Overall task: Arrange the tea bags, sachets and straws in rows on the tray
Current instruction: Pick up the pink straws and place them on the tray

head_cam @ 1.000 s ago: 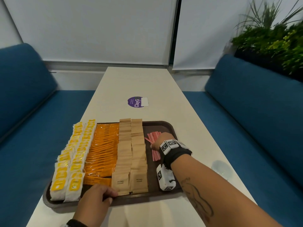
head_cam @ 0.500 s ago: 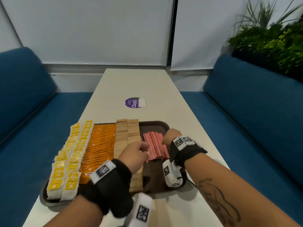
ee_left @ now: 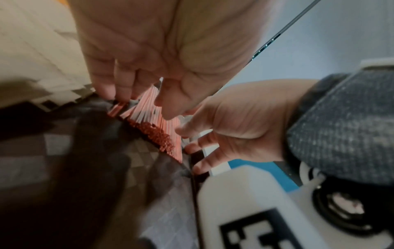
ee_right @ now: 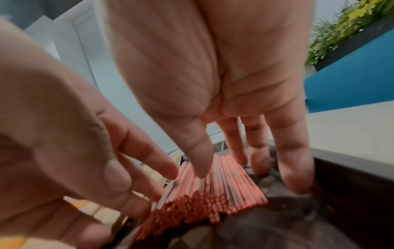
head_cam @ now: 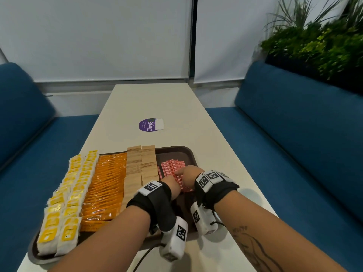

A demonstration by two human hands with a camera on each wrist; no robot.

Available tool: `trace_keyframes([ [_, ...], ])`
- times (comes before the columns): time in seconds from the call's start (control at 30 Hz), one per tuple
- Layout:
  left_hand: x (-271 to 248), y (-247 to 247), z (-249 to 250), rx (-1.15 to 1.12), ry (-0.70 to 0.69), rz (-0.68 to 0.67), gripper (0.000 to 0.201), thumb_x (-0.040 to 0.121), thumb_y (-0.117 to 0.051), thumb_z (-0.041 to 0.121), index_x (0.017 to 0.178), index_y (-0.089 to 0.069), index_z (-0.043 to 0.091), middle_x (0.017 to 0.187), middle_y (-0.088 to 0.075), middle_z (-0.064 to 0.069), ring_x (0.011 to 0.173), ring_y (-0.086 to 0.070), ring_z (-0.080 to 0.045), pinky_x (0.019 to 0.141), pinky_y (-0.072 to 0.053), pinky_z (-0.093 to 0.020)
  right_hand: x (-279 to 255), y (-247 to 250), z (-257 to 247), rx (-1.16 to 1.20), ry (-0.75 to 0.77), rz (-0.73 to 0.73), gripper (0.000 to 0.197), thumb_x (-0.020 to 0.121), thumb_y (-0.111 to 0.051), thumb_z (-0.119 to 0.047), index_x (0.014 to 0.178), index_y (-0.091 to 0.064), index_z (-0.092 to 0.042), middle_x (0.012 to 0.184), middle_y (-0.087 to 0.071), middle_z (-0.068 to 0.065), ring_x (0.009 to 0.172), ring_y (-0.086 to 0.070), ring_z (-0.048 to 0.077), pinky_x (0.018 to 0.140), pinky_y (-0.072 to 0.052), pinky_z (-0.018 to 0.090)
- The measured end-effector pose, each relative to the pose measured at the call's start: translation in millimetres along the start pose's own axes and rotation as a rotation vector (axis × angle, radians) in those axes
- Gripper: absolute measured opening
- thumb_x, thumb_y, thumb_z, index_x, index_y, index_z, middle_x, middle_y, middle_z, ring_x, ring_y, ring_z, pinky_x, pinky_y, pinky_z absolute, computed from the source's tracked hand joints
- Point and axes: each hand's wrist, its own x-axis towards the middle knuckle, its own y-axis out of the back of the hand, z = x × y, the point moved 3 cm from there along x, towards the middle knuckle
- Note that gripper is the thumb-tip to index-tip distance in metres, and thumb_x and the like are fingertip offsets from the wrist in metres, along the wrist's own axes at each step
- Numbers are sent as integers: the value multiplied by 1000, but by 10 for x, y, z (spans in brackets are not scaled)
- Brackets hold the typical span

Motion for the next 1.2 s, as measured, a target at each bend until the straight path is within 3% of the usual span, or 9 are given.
trace_keyframes([
  [0.13,124,-56,-53,45,-9,29,36,97,-41,11,133,-45,6,134,-51,-14,122,-50,-25,99,-39,-27,-40,-58,-41,-96,59,77,64,91,-58,-14,148,-29,-26,147,-40,7,130,-44,26,108,-38,33],
  [0.23,154,-53,-77,28,-20,58,34,94,-46,12,128,-50,8,130,-54,-13,116,-54,-26,96,-42,-30,-40,-59,-50,-91,55,91,65,91,-58,-16,148,-28,-26,146,-40,10,129,-45,28,106,-39,34],
  [0.37,168,-73,-84,139,-31,75,45,93,-47,15,137,-40,10,142,-38,-11,127,-43,-29,106,-36,-34,-57,-52,-65,-61,48,137,64,91,-58,-14,146,-31,-31,146,-38,12,128,-46,29,104,-41,34],
  [0.5,193,-82,-83,259,-67,20,42,97,-40,14,139,-38,11,142,-38,-12,129,-41,-26,105,-35,-32,-56,-93,-125,-127,45,105,47,95,-49,-19,141,-42,-26,140,-45,9,126,-46,28,103,-39,33],
  [0.63,218,-59,-97,240,-82,20,37,98,-37,8,133,-46,3,137,-47,-15,125,-46,-26,103,-38,-29,-68,-96,-125,-92,2,178,41,96,-46,-18,137,-48,-20,137,-48,9,124,-49,26,100,-39,30],
  [0.87,248,-95,-118,195,-47,14,32,96,-38,6,124,-51,-1,128,-53,-16,116,-54,-28,94,-42,-29,-51,-96,-117,-64,-83,164,32,95,-50,-15,124,-54,-3,128,-56,14,117,-55,26,95,-43,28],
  [1.1,319,-86,-119,156,-25,21,30,95,-45,10,123,-54,2,124,-57,-15,112,-57,-26,91,-44,-28,-17,-108,-117,-33,-117,176,33,94,-51,-16,125,-54,-3,128,-54,14,116,-56,26,94,-44,29],
  [1.2,316,-114,-97,151,-67,45,32,93,-47,10,124,-54,4,126,-55,-14,112,-56,-26,96,-46,-31,7,-107,-111,-19,-107,199,35,95,-48,-16,130,-52,-9,132,-50,12,119,-53,26,95,-43,29],
])
